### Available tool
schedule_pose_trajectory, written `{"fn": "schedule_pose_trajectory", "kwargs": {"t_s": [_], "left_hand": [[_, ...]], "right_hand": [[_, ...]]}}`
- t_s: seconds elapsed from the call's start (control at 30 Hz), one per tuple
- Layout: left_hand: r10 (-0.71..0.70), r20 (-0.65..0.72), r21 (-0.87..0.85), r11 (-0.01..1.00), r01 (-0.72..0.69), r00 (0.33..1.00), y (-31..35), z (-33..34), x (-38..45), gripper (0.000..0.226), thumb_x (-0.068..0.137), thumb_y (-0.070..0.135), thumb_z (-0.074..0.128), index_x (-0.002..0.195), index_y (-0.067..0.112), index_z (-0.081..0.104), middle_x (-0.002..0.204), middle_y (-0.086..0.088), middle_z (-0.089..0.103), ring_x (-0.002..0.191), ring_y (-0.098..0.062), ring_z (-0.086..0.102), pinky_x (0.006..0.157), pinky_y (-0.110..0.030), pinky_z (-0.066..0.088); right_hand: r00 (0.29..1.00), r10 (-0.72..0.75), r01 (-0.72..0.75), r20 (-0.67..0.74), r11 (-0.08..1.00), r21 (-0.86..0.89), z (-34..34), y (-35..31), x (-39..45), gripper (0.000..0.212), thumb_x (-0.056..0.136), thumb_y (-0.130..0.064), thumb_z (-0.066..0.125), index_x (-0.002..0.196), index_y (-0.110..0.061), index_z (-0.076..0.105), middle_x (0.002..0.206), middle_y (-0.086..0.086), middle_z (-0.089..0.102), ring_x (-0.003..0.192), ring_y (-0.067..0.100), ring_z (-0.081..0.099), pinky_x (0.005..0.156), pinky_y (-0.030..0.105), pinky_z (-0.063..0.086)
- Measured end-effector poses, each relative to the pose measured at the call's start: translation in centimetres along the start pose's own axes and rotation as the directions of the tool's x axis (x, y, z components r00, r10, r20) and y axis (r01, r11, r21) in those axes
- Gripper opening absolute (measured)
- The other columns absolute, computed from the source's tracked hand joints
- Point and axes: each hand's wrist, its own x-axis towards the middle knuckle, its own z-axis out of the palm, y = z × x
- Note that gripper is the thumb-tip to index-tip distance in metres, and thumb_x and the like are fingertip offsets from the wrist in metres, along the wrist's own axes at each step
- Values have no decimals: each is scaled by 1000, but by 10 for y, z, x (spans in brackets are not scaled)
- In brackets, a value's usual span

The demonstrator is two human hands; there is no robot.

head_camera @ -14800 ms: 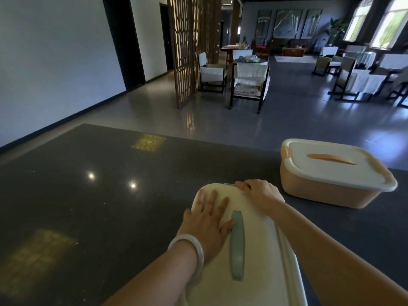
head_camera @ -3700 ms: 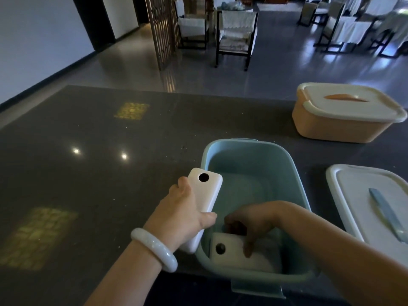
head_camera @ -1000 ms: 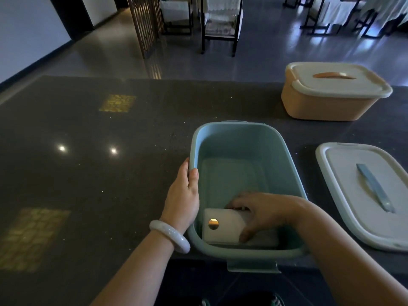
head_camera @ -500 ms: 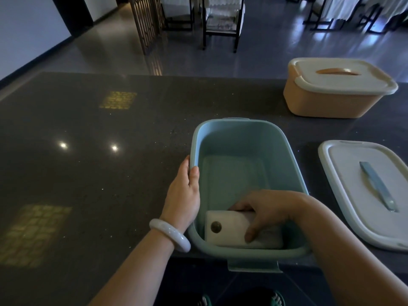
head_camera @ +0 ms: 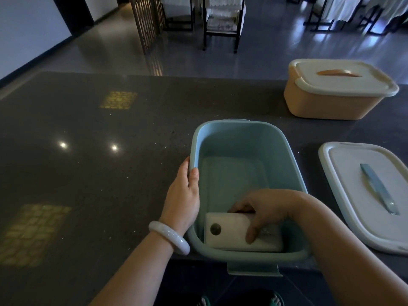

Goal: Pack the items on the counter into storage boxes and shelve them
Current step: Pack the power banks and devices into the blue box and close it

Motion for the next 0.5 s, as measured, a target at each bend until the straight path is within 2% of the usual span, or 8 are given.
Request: {"fn": "schedule_pose_trajectory", "kwargs": {"t_s": [0.13,0.27,0.4,0.5], "left_hand": [[17,-6,-2,1000,-17,1000,0,0,-2,43,103,38,31,145,27,38,96,21,53,70,24,49,60,3,36],[6,-1,-13,1000,-6,1000,0,-1,-3,44,103,40,31,146,28,36,92,25,49,71,28,47,61,2,38],[-13,-7,-25,1000,13,1000,4,-2,-4,46,103,40,33,147,29,35,103,27,45,75,27,46,62,6,33],[-33,-17,-14,999,33,999,6,-3,-6,47,102,40,34,148,27,34,108,23,45,79,28,46,63,9,30]], "right_hand": [[1000,-3,3,10,1000,-3,0,-1,0,66,65,-40,83,126,-39,56,117,-18,64,105,3,58,94,27,46],[1000,-9,9,16,1000,-10,-1,-2,0,65,66,-40,83,125,-40,56,116,-19,63,104,2,58,93,26,46],[1000,-9,10,23,999,-34,0,-5,0,65,66,-41,82,125,-39,54,118,-18,60,107,7,55,98,32,45],[999,-19,21,29,996,-86,0,-8,0,67,69,-40,81,129,-36,51,123,-15,57,110,10,53,97,31,44]]}}
